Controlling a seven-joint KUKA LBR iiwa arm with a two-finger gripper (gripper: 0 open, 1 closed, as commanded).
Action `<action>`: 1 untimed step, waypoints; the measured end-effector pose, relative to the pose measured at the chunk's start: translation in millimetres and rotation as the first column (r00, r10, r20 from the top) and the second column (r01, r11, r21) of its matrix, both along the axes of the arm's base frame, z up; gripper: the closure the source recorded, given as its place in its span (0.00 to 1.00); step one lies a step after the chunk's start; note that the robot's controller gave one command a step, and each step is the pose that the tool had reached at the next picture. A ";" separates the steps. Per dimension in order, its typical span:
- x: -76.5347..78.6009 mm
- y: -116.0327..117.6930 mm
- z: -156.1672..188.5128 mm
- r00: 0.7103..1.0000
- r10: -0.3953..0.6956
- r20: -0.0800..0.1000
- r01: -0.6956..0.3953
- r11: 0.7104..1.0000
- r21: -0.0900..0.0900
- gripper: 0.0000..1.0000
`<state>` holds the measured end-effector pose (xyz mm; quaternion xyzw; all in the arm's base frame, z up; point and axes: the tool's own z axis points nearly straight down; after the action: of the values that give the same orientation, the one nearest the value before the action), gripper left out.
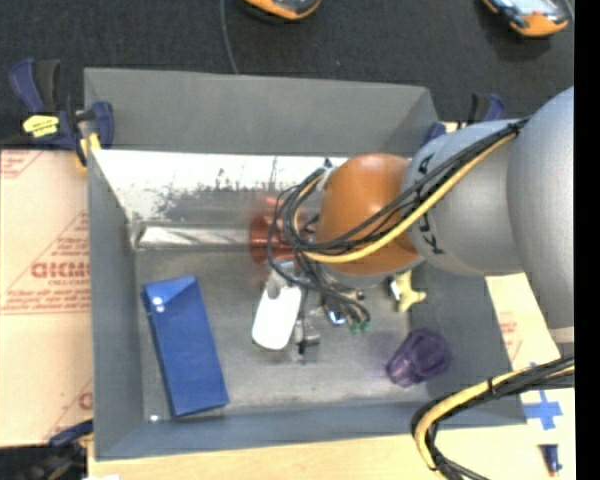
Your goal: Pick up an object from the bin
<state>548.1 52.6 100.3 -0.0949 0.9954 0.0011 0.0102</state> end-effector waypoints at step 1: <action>28.8 -0.4 -15.9 1.000 -0.017 0.013 0.017 1.000 0.005 1.00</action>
Offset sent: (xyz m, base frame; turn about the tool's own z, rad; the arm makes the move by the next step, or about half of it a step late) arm 0.0000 0.0000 0.0000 0.0000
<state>576.9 52.2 84.4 -0.0865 0.9961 0.0027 0.0169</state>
